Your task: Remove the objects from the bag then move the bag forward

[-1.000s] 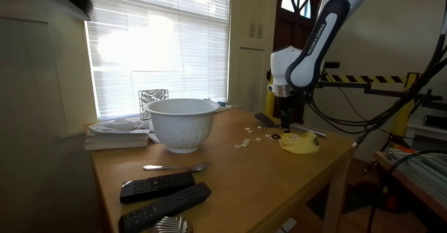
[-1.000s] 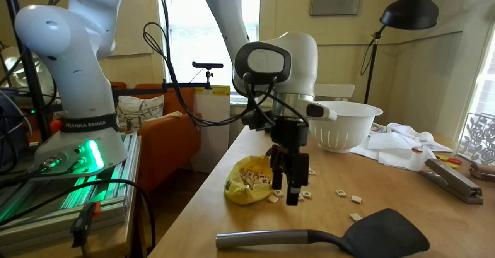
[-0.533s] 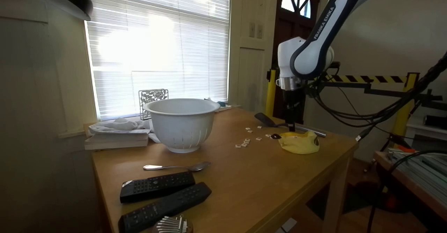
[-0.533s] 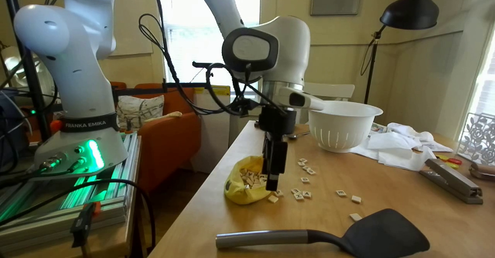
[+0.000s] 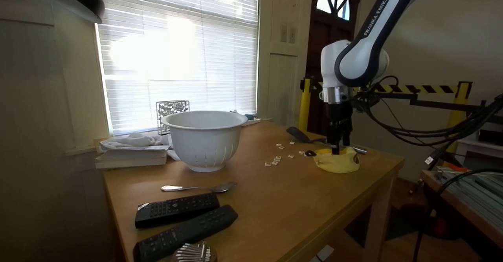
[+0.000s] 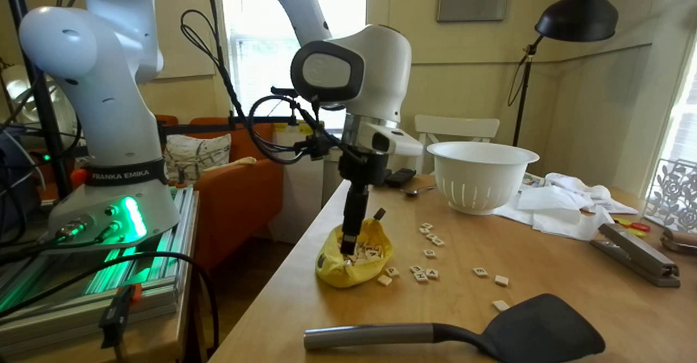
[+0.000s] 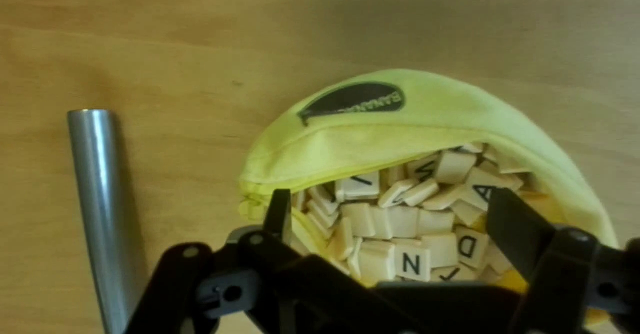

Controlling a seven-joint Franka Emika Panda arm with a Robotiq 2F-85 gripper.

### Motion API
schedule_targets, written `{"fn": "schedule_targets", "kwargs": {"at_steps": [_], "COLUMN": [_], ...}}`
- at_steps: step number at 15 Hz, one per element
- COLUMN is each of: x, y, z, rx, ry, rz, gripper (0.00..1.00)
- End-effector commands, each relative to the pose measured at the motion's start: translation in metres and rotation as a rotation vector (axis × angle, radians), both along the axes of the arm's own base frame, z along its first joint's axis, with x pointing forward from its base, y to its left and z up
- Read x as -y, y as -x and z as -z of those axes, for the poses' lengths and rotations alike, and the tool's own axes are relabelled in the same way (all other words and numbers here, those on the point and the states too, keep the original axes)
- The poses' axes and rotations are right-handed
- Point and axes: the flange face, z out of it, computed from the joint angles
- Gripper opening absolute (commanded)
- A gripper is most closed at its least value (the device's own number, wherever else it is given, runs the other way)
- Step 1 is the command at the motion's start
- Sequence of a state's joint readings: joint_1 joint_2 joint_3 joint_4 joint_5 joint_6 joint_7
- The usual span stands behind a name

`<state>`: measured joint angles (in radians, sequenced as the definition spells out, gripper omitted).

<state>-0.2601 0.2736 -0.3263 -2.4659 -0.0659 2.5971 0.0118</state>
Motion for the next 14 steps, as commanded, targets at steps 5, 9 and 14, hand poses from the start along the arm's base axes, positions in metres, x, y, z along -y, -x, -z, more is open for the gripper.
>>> {"fn": "schedule_targets", "kwargs": {"at_steps": [5, 9, 14], "x": [-0.026, -0.020, -0.008], "y": [-0.017, -0.014, -0.011], "z": [-0.001, 0.006, 0.019], "rx": [0.139, 0.131, 0.139], "ry": [-0.021, -0.005, 0.018], "rz": [0.057, 0.062, 0.070], "gripper": [1.00, 1.00, 1.00]}}
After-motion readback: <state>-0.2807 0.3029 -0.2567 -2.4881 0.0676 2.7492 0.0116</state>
